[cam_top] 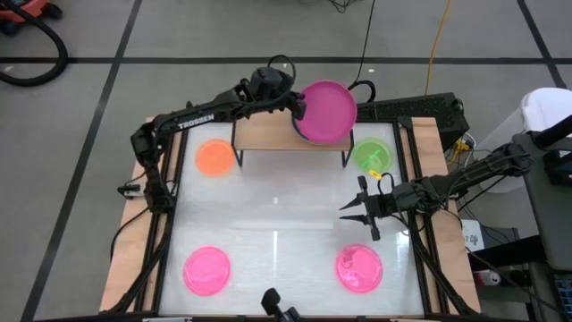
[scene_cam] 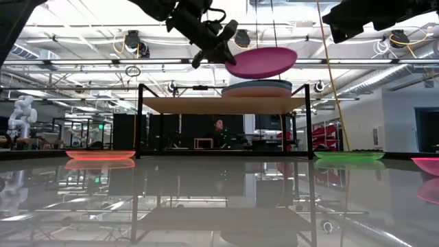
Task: Place and stack plates onto a shelf
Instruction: Stack the large pink plate on top of the large black plate on the shelf
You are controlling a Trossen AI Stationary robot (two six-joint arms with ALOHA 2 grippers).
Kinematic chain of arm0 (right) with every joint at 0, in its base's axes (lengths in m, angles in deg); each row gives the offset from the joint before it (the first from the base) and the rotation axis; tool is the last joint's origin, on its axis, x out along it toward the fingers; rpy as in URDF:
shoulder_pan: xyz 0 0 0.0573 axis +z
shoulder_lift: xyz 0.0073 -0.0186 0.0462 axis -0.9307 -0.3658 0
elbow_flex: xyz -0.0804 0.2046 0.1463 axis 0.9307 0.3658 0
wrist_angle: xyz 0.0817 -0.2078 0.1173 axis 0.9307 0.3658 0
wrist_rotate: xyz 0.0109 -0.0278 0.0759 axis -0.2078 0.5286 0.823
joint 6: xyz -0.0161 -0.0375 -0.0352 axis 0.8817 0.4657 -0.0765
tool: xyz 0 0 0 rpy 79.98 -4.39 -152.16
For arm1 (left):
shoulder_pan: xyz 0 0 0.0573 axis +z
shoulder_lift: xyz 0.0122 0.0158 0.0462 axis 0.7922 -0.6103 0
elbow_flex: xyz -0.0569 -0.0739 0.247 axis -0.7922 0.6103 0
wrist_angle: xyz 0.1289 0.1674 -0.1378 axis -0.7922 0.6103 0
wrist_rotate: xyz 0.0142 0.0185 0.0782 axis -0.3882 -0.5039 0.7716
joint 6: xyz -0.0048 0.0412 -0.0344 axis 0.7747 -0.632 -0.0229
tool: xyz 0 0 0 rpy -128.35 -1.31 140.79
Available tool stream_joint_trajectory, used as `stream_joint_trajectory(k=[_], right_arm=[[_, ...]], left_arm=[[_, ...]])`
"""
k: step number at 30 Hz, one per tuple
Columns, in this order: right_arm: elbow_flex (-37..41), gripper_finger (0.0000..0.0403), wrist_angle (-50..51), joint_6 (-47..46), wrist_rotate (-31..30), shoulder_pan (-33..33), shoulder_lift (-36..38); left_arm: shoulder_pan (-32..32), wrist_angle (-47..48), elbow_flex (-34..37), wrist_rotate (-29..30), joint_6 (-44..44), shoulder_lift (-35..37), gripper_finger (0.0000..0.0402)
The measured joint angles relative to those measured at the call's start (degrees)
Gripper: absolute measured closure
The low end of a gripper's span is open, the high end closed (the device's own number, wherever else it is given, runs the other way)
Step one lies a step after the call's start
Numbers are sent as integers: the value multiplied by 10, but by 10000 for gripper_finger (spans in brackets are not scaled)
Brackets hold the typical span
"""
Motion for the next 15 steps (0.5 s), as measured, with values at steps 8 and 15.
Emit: stream_joint_trajectory(k=[8, 15], right_arm=[[0, 309, 0, 4, 1, 0, 0], [0, 309, -2, 7, 1, 0, 0]], left_arm=[[0, 23, 0, -3, -14, 0, 347], [0, 23, 0, 12, -15, 0, 279]])
